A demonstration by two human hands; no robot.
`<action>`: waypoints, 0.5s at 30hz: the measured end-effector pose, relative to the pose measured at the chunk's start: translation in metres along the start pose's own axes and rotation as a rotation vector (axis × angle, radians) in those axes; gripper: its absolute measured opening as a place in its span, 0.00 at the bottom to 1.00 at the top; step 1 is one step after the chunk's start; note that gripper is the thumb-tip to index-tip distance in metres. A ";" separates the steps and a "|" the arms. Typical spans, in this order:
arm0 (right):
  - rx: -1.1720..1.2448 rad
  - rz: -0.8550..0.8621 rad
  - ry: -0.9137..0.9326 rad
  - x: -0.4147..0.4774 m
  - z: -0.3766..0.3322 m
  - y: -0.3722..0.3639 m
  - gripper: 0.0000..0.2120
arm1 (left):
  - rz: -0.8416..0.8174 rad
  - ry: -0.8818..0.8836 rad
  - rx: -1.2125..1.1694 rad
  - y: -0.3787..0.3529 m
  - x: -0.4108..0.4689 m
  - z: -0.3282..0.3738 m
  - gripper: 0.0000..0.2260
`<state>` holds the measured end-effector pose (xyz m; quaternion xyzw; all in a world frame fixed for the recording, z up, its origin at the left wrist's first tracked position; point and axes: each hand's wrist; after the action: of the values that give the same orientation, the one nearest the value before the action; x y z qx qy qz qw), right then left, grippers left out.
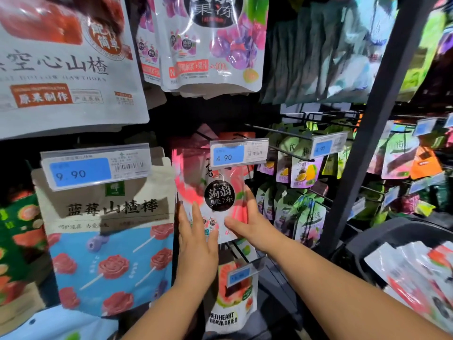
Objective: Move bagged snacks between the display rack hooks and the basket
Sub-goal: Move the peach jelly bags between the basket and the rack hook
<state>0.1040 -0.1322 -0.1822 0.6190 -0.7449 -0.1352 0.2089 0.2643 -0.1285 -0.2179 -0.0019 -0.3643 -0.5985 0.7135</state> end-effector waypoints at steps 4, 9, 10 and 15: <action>-0.050 0.008 0.000 -0.010 0.000 0.004 0.45 | -0.014 -0.055 0.103 0.005 -0.013 0.003 0.30; -0.061 -0.001 -0.021 -0.024 0.004 0.017 0.40 | 0.063 -0.060 0.190 0.011 -0.019 0.020 0.23; -0.073 0.006 -0.012 -0.028 0.002 0.022 0.37 | 0.069 -0.081 0.195 0.011 -0.019 0.025 0.21; -0.107 0.081 0.005 -0.057 0.004 0.058 0.30 | -0.102 -0.213 0.162 -0.003 -0.011 0.048 0.17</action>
<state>0.0599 -0.0653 -0.1671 0.5767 -0.7605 -0.1647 0.2489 0.2365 -0.0992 -0.1892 0.0108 -0.4845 -0.5990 0.6374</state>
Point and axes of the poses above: each hand's wrist, its own x-axis towards the middle knuckle, its own y-axis out of the back of the hand, z = x × y, and after that the axes turned 9 degrees about z, right-handed
